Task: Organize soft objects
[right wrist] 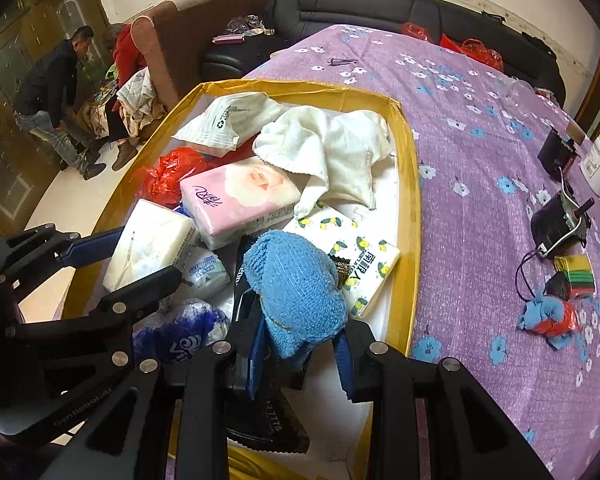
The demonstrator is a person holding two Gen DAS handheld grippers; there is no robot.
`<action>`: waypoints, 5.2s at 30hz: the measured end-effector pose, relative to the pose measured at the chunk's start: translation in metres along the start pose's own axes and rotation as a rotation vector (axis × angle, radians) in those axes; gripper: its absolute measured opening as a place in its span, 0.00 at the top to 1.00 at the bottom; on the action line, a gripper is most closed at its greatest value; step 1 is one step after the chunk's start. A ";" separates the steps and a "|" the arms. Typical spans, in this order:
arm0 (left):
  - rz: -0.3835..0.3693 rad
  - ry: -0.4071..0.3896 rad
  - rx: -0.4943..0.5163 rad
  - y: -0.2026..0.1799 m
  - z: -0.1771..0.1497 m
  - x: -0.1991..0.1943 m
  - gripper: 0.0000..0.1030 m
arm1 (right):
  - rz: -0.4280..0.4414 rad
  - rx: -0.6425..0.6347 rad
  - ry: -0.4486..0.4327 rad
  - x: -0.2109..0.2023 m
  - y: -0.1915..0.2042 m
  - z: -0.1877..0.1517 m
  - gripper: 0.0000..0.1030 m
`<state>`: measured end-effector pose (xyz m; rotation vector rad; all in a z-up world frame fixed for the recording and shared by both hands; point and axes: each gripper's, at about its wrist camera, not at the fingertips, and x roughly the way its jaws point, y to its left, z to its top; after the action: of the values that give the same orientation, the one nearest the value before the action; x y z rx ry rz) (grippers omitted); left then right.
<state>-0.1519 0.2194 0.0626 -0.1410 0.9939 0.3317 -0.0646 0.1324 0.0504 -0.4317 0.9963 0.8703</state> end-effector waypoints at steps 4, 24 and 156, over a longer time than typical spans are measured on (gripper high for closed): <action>0.002 0.006 0.000 0.000 0.000 0.003 0.56 | -0.008 -0.019 -0.003 0.002 0.002 0.002 0.68; 0.011 0.016 -0.003 -0.002 0.003 0.009 0.56 | -0.019 -0.067 -0.006 0.007 0.006 0.009 0.67; -0.230 0.132 0.323 -0.289 0.103 0.103 0.70 | -0.054 0.567 -0.127 -0.098 -0.339 -0.056 0.22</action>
<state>0.0791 -0.0035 0.0219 0.0170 1.1369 -0.0505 0.1496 -0.1509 0.0857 0.0783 1.0572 0.5253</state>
